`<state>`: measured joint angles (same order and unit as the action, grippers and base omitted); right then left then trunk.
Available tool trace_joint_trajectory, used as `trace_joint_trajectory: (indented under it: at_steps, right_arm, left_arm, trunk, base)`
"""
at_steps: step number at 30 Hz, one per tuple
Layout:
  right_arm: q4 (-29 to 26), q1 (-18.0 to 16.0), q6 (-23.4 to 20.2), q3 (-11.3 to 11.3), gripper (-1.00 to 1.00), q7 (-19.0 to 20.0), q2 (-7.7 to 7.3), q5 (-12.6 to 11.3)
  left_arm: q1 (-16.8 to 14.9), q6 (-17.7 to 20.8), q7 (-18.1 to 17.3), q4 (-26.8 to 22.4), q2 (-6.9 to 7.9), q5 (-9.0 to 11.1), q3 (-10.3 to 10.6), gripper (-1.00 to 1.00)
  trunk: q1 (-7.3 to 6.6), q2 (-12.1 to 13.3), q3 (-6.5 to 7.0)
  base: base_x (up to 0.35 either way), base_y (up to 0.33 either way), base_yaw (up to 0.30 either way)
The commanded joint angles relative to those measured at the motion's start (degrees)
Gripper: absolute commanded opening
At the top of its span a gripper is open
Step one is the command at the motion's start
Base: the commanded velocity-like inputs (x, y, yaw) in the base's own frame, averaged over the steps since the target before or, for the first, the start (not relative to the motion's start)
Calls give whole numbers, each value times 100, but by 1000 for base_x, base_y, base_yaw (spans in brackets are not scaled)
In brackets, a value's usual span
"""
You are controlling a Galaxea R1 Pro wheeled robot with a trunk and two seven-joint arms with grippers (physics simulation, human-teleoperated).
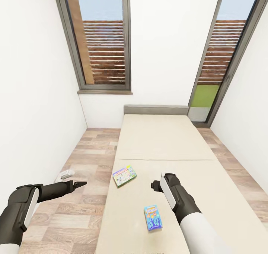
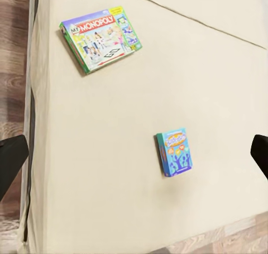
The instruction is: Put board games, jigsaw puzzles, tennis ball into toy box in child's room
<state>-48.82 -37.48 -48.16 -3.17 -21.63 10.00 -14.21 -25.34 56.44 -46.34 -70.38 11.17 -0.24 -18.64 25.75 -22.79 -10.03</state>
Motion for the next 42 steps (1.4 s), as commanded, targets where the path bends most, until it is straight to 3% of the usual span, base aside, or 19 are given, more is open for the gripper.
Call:
trace_joint_trajectory:
  at_steps: [1,22,30,42]
  right_arm:
    - [-5,-5,-13,-8,100,-56,0,-56]
    - [6,4,62,-12,100,-57,0,-49]
    - [16,4,466,-39,100,-77,0,-37]
    - [63,4,544,-43,100,-52,0,-32]
  left_arm:
    - [-6,42,-24,-2,-2,-3,-8,100]
    - [-6,51,-16,-3,-9,-35,3,100]
    - [-6,51,-15,-3,-12,-37,7,100]
    - [-6,51,39,-3,-32,-43,28,100]
  trunk:
    - [3,-13,-22]
    - [3,-13,-220]
    - [3,-13,-296]
    - [3,-13,-409]
  base:
    - [0,0,0]
    - [0,0,0]
    - [0,0,0]
    - [0,0,0]
